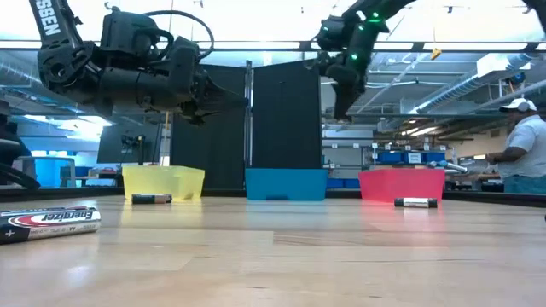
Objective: Sort batteries
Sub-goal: Put the black battery into the yellow bin
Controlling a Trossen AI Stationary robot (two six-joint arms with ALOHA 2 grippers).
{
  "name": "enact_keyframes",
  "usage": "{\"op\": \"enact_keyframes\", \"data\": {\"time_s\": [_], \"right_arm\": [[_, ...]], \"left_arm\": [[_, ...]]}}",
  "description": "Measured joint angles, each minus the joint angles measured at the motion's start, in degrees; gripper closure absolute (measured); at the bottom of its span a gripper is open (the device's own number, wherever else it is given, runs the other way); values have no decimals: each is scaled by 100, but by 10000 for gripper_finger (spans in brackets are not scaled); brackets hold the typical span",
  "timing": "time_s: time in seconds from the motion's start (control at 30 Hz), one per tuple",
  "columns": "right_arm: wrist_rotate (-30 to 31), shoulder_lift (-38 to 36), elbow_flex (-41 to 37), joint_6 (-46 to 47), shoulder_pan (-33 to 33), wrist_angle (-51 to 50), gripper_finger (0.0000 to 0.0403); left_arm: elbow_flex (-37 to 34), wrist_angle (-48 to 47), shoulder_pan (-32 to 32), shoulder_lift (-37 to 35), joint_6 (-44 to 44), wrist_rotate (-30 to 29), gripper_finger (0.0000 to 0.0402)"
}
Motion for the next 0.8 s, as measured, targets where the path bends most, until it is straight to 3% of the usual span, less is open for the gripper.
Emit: {"op": "enact_keyframes", "data": {"time_s": [0.13, 0.57, 0.8], "right_arm": [[-326, -371, -663, 160, -185, 490, 347], [-1747, -394, -1830, -137, -407, 2106, 347], [-2064, -391, -2334, 446, 5, 2581, 347]], "left_arm": [[0, 70, 343, -146, -123, 209, 396], [79, 27, 2240, -777, -1236, 2204, 396], [79, -86, 2702, -782, -1347, 2441, 396]]}}
